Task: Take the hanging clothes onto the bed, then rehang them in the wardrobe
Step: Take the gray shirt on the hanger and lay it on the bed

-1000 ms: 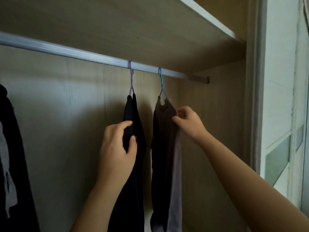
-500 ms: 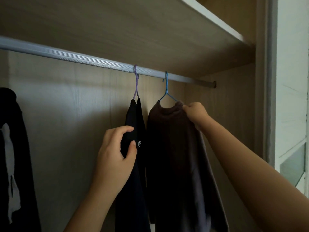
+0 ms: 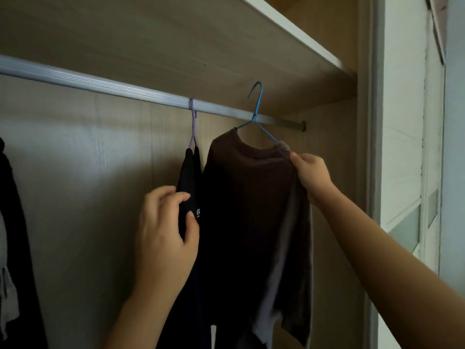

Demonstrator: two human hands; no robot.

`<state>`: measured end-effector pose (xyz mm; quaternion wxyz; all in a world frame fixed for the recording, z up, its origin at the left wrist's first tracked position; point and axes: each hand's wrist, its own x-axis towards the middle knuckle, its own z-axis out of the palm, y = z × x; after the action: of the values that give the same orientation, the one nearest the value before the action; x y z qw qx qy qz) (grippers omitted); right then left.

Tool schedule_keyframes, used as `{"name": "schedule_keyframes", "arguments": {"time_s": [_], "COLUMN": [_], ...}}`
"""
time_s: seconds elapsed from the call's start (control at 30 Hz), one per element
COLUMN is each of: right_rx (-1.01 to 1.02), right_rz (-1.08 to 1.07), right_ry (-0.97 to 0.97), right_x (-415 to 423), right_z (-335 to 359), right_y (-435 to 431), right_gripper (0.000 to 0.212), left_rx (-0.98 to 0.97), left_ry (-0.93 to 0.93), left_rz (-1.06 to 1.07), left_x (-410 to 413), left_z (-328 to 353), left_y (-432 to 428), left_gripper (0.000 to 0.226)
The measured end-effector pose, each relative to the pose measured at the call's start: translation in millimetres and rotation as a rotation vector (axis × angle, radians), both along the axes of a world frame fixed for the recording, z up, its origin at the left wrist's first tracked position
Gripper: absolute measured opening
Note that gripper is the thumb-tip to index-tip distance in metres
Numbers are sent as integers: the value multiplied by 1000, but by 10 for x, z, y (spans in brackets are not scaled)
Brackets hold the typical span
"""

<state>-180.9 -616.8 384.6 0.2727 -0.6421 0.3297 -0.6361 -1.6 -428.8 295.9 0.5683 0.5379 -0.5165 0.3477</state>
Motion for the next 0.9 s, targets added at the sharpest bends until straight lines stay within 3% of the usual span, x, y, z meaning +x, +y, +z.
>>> {"name": "schedule_keyframes", "arguments": {"time_s": [0.1, 0.27, 0.47, 0.6, 0.9], "right_rx": [6, 47, 241, 357, 626], "right_rz": [-1, 18, -107, -251, -540], "right_ry": [-5, 49, 29, 111, 101], "right_x": [-260, -863, -1637, -2084, -2828], "right_z": [-205, -632, -1180, -1486, -2342], "right_y": [156, 651, 1631, 2442, 4704], "right_gripper": [42, 44, 31, 33, 38], "left_rx": [-119, -66, 135, 296, 637], "left_ry": [-76, -65, 206, 388, 184], "left_rz": [59, -160, -545, -736, -920], "left_x": [-170, -536, -1105, -1593, -1989], "left_z": [-75, -276, -790, -1222, -2174], "left_y": [65, 57, 18, 211, 994], "left_gripper": [26, 27, 43, 35, 46]}}
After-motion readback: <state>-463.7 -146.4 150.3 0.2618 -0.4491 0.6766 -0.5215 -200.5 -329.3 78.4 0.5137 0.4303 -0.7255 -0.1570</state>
